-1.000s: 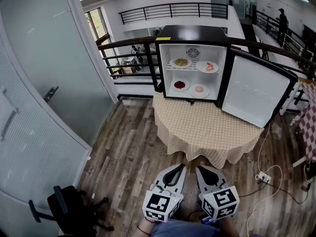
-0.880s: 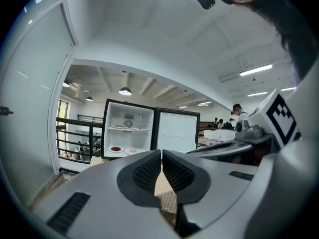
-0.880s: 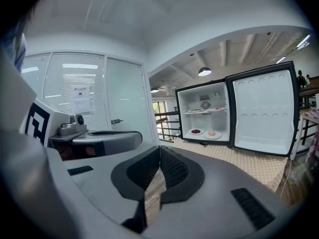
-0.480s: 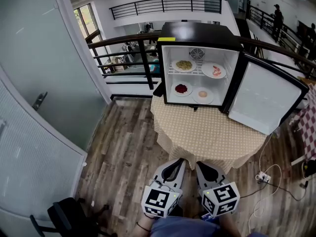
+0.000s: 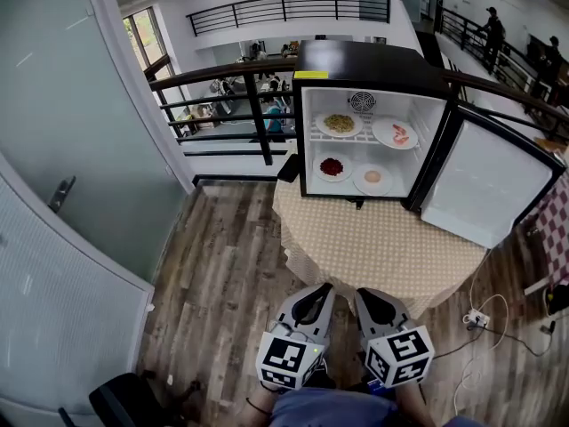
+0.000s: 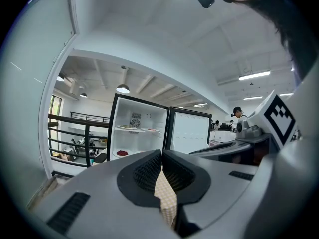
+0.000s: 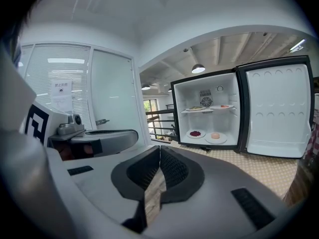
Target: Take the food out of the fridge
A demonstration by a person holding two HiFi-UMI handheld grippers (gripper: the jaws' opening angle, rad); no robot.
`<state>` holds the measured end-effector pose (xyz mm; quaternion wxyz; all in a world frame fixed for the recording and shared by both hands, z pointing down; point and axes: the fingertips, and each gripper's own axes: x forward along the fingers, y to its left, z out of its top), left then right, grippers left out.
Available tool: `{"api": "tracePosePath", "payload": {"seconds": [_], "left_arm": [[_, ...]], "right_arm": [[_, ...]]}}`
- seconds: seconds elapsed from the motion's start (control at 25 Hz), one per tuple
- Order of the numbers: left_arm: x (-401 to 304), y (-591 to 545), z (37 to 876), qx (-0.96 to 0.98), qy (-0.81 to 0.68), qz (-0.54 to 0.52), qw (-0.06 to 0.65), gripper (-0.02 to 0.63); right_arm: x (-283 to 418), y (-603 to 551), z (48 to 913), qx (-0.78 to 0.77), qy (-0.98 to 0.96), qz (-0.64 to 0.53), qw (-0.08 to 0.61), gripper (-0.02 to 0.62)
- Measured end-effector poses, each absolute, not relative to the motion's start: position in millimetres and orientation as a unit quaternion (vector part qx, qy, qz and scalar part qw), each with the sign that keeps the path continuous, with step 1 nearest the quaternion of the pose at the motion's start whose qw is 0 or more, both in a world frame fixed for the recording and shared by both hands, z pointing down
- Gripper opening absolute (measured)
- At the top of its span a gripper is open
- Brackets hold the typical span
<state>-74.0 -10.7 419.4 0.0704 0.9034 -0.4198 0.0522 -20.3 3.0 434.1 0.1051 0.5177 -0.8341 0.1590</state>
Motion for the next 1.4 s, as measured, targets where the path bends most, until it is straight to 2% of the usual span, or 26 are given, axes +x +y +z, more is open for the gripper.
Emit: {"api": "tracePosePath", "payload": {"seconds": [0.76, 1.4], "left_arm": [[-77, -43, 433, 0.911, -0.399, 0.049, 0.090, 0.018], [-65, -147, 443, 0.894, -0.432, 0.059, 0.100, 0.018]], "right_arm": [[-18, -27, 448, 0.538, -0.815, 0.175, 0.122, 0.018], [7, -143, 459, 0.520, -0.823, 0.190, 0.124, 0.018]]}}
